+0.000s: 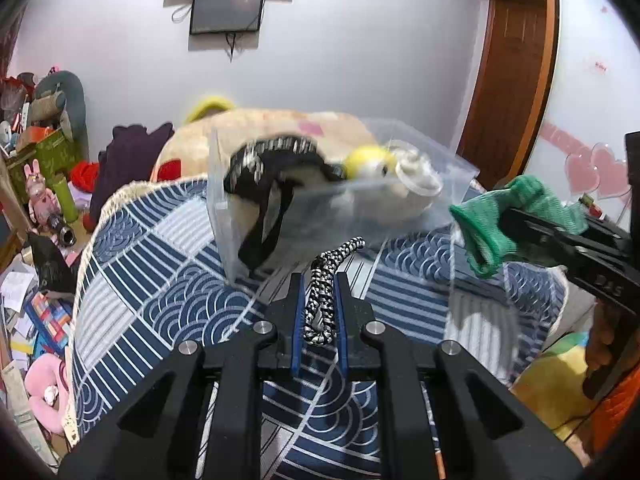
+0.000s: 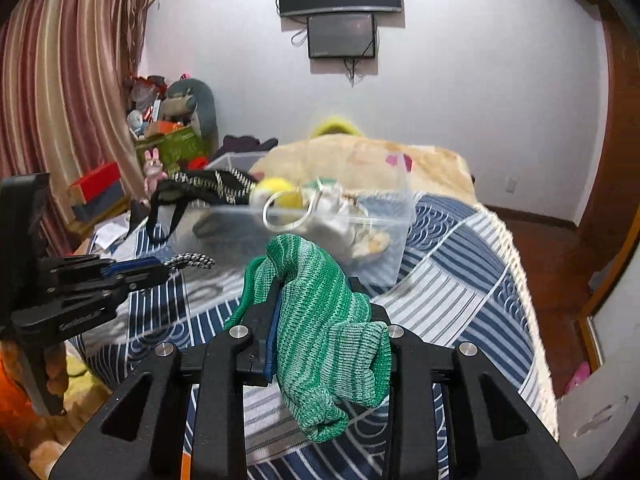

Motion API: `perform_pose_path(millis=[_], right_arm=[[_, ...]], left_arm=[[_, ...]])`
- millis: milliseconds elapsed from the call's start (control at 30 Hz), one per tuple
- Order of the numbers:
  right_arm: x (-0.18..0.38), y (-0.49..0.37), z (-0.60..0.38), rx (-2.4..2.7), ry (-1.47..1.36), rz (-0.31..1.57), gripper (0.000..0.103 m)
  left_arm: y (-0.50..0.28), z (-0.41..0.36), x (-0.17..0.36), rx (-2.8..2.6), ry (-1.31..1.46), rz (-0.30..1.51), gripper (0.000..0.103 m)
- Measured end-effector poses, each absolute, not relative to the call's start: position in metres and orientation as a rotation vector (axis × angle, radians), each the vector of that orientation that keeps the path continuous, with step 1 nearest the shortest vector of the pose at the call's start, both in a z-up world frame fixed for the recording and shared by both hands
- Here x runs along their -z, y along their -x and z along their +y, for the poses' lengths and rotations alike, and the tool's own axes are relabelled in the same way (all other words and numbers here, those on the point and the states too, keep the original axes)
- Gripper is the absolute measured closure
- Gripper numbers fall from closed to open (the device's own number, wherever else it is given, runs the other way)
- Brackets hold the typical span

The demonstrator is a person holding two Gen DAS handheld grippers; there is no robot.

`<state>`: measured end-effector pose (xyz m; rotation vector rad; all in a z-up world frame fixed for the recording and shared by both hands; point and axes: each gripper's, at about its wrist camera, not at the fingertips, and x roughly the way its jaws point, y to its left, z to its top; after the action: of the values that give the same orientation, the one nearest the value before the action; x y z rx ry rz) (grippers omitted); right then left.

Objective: Organize soft objects
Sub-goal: 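Grasp the silver chain with the left tool while the right tool grasps the green knit glove, then drop the silver chain into the box with the left tool while the right drops the green glove in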

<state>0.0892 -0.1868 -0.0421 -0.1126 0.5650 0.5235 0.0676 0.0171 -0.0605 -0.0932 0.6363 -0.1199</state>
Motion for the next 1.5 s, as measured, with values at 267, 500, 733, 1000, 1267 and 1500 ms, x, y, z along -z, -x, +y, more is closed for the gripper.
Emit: perform_pose_path(millis=[267,500,733,1000,1267,1500], right_arm=[[0.017,-0.097,-0.189,-0.497,0.097,0.481,0.076],[-0.001,-0.105,-0.186,-0.468,0.086,0.411,0.076],[-0.014,-0.118,-0.179,-0.461,0.078,0.369,0.076],[-0.004,-0.147,-0.164,-0.455,0.117,0.42,0.076],[0.022,-0.17,-0.156,-0.452,0.144,0.52,0.076],[0.034,-0.177,-0.156,-0.442,0.158,0.569,0.073]], left_arm=[[-0.062,0.019,0.023,0.132,0.102,0.53,0.09],[-0.074,0.023,-0.003,0.129,0.121,0.461,0.09],[-0.103,0.026,-0.012,0.099,0.124,0.436,0.09],[-0.134,0.025,0.005,0.091,0.117,0.488,0.09],[-0.155,0.021,0.027,0.089,0.085,0.565,0.09],[-0.157,0.015,0.037,0.082,0.038,0.594,0.089]])
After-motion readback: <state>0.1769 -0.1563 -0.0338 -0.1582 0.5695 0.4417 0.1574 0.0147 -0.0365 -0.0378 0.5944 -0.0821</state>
